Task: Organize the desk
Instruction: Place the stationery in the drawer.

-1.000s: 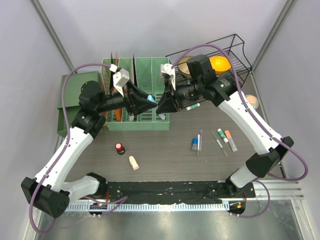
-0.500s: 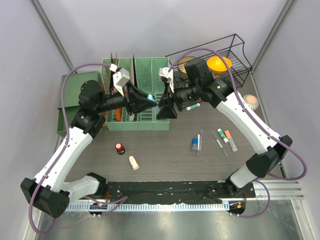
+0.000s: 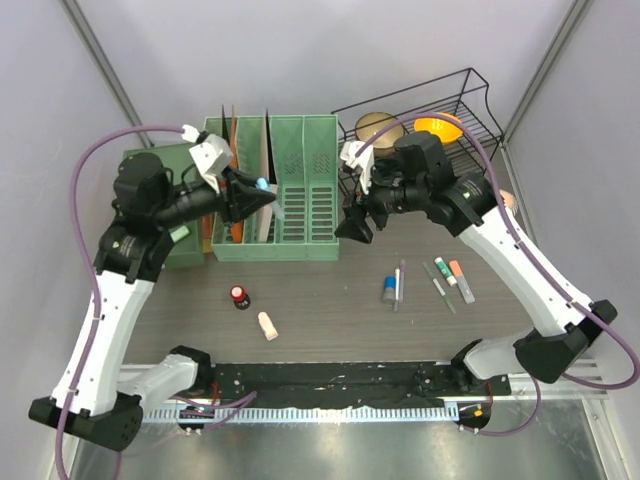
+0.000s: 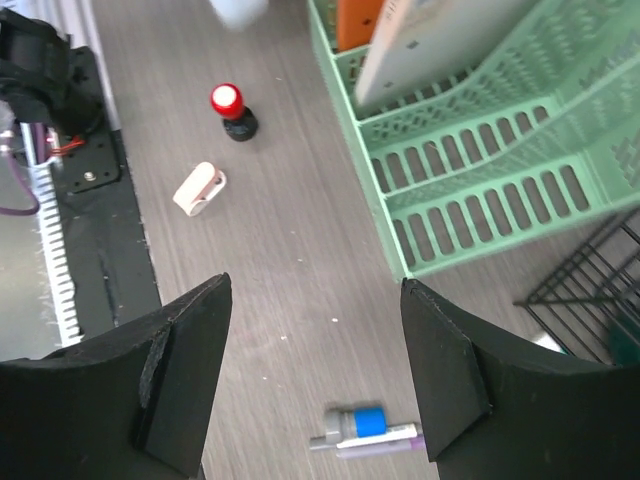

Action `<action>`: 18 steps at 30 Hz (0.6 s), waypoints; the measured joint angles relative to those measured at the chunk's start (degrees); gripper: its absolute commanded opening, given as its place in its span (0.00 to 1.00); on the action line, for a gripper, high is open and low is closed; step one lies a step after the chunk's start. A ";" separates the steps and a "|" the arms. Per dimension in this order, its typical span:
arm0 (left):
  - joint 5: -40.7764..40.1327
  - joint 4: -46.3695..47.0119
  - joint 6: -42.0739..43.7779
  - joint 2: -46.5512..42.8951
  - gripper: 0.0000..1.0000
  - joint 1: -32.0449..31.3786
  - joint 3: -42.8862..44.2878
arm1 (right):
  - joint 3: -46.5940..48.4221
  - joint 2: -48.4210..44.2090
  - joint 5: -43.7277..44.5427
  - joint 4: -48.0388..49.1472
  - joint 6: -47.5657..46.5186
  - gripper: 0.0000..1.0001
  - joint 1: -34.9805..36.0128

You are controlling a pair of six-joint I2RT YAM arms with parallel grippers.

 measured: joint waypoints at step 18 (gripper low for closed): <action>-7.48 -34.91 29.00 -1.07 0.00 28.94 10.91 | -6.27 -2.08 7.32 -0.52 -1.60 0.73 -6.29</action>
